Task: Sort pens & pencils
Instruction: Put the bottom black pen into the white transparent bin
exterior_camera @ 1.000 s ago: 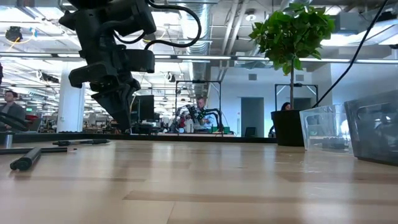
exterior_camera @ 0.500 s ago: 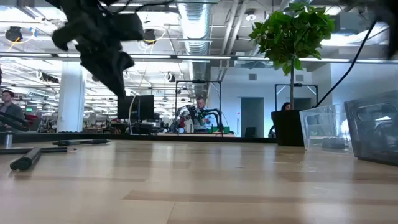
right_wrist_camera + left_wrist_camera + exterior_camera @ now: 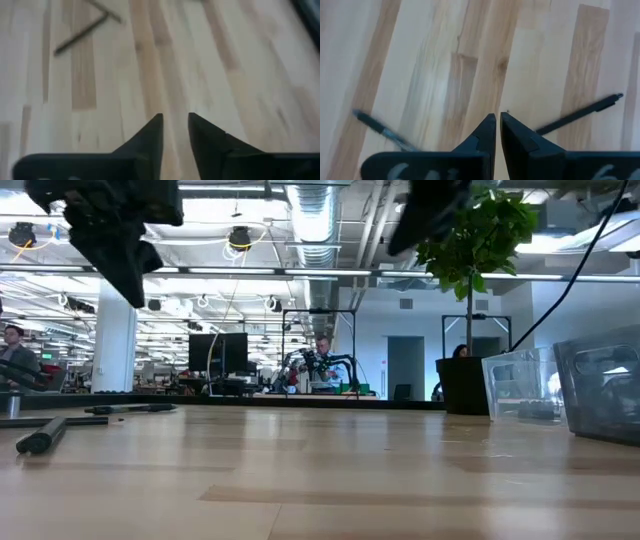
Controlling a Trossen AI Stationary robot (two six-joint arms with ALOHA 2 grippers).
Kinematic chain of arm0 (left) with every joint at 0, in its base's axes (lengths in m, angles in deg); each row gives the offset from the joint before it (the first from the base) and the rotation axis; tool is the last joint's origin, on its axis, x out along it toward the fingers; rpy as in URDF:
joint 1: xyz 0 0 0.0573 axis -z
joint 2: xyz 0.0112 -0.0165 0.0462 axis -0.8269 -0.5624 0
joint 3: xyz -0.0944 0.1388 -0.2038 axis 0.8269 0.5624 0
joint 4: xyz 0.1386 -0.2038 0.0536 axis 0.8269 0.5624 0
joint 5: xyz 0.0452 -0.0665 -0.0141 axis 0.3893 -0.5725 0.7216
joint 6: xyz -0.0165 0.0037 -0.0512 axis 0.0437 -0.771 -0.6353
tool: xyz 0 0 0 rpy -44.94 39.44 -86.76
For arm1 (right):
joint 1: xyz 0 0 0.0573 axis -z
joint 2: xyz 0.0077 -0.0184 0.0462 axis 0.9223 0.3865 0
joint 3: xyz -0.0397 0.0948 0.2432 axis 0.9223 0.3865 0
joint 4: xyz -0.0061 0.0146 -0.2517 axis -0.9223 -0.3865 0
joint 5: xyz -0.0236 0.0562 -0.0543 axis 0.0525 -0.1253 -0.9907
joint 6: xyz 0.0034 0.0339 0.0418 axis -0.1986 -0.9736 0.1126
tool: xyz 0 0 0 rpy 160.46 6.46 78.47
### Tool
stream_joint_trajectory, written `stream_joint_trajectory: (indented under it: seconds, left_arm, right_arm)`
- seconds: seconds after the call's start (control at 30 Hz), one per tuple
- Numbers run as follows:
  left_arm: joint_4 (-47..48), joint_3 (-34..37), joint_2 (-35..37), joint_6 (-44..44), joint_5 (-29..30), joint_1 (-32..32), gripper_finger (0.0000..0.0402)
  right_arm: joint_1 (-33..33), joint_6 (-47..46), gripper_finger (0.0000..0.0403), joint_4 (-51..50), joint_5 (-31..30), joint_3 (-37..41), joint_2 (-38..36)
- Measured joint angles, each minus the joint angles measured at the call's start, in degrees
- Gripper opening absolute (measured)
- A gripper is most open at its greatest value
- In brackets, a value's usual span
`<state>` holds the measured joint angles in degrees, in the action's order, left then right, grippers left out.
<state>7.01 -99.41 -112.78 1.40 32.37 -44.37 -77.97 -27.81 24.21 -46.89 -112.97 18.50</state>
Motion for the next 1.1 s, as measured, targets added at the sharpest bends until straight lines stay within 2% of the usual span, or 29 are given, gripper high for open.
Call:
stream_joint_trajectory:
  seconds: [0.07,0.2,0.4,0.57,0.7,0.97,1.1]
  left_arm:
    - [1.02,0.00,0.13,-1.14,0.70,1.10,0.0016]
    - [2.86,0.00,0.06,-2.96,0.72,3.30,0.0016]
    - [1.40,0.00,0.05,-4.41,-0.71,7.49,0.0016]
    - [-4.94,0.00,-1.31,6.32,-0.11,10.23,0.0016]
    - [-6.71,0.00,-5.21,15.15,-0.78,12.21,0.0016]
    - [-7.81,0.02,-17.29,21.17,-3.76,14.10,0.0016]
    - [-7.75,-0.79,-22.03,19.92,-3.44,14.08,0.0016]
  right_arm:
    - [2.11,2.24,0.0132,3.21,0.83,-0.01,0.00]
    - [4.75,0.93,0.0175,10.24,1.02,-0.02,0.00]
    - [3.82,4.16,0.0207,17.17,1.53,1.28,0.00]
    - [3.22,4.14,0.0215,19.93,0.99,2.63,0.02]
    - [3.22,3.85,0.0213,19.69,0.95,2.69,0.02]
    - [3.11,2.15,0.0209,19.67,0.98,2.69,0.02]
    - [3.11,2.15,0.0209,19.21,0.96,2.69,0.02]
